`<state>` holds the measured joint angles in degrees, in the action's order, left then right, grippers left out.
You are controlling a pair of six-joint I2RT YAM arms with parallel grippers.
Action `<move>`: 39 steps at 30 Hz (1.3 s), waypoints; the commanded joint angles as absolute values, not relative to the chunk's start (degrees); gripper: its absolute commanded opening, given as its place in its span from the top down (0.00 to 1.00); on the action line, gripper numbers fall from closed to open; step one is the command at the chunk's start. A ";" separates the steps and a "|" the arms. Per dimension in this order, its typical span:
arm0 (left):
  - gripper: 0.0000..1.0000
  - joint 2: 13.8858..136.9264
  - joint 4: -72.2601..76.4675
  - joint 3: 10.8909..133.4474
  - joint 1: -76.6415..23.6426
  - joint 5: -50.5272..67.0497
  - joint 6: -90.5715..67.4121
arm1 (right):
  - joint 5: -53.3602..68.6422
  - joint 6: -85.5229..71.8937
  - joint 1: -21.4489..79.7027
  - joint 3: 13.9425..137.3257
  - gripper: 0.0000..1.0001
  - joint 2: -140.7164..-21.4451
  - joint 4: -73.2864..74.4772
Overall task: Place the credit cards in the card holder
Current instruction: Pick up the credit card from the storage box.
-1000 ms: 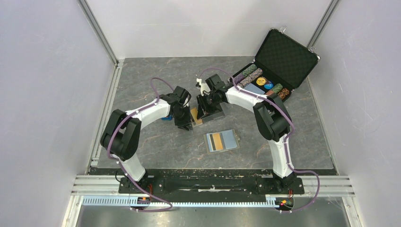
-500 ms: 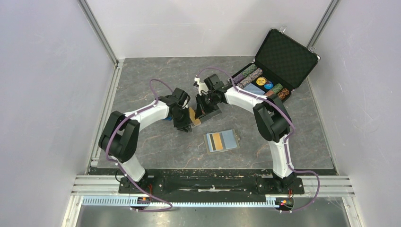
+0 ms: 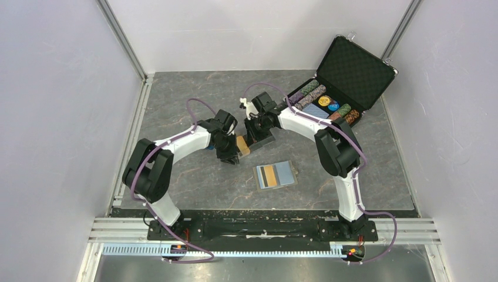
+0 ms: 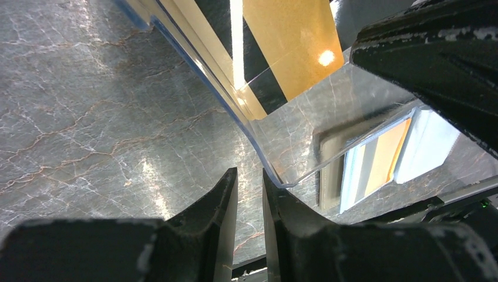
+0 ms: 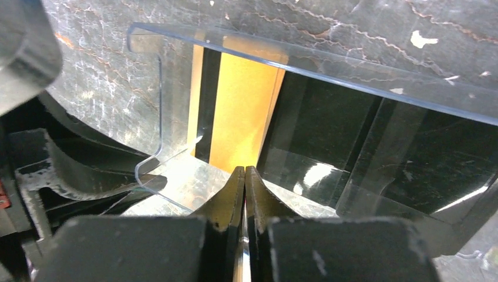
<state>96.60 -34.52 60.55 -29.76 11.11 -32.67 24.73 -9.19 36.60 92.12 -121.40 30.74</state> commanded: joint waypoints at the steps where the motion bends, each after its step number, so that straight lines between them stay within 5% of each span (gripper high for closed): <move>1: 0.71 94.08 -33.30 60.50 -30.08 11.62 -34.36 | 22.57 -7.17 36.79 94.46 1.00 -120.45 33.49; 3: 0.71 94.01 -33.31 60.55 -30.06 11.60 -34.32 | 21.99 -7.30 36.81 94.87 0.97 -120.88 33.57; 8: 0.71 93.83 -33.31 60.39 -30.06 11.69 -34.36 | 22.48 -8.30 36.73 95.31 0.68 -122.36 32.93; 11: 0.71 93.65 -33.31 60.14 -30.07 11.56 -34.30 | 23.10 -8.46 36.83 95.26 0.62 -123.63 32.61; 19: 0.71 93.47 -34.16 60.86 -30.11 11.19 -33.94 | 25.15 -8.18 37.57 95.29 0.73 -126.95 32.65; 23: 0.71 93.32 -34.89 61.30 -30.06 10.68 -33.40 | 25.17 -8.59 37.71 95.60 1.00 -126.97 32.78; 36: 0.71 93.74 -34.89 60.82 -30.06 10.68 -33.22 | 25.96 -9.28 37.77 98.01 1.00 -125.30 34.46; 39: 0.71 93.90 -34.89 60.73 -30.07 10.63 -33.11 | 25.51 -9.45 37.79 98.14 0.87 -125.70 34.45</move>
